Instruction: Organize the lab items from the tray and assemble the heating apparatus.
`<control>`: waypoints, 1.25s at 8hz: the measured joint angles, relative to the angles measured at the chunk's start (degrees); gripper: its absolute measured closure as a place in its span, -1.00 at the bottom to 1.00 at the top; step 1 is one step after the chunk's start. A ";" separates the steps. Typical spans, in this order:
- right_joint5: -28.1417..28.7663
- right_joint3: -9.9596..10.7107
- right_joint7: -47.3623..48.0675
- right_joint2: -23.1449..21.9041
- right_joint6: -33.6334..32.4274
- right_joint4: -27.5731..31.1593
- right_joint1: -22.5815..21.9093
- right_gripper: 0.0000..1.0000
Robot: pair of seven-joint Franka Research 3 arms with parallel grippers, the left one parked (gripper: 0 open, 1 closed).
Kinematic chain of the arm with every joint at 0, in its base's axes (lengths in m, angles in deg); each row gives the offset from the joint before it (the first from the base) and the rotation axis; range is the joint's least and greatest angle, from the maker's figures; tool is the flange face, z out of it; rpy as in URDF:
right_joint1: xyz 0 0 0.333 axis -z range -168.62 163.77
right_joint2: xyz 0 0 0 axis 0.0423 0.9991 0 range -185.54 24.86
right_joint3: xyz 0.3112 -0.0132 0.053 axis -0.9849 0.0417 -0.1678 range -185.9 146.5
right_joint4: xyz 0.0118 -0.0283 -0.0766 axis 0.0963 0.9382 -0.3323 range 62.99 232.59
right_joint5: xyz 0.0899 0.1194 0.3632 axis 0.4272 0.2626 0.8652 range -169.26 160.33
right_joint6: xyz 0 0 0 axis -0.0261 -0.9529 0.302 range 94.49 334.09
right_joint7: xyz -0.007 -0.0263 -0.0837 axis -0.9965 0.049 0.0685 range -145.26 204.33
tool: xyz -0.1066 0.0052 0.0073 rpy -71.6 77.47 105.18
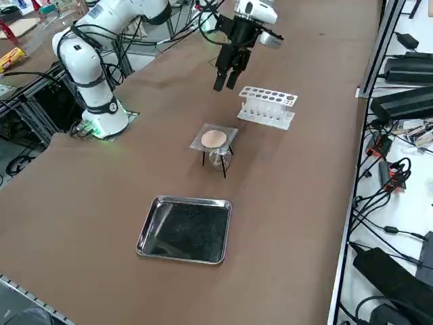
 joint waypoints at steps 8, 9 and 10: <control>3.93 -2.41 -2.01 -11.63 -2.57 -6.08 10.21 -1.00; 3.91 -4.89 -1.31 -14.11 -2.57 -6.87 11.77 -1.00; 3.69 -7.49 -0.94 -16.92 -2.58 -7.44 13.52 -1.00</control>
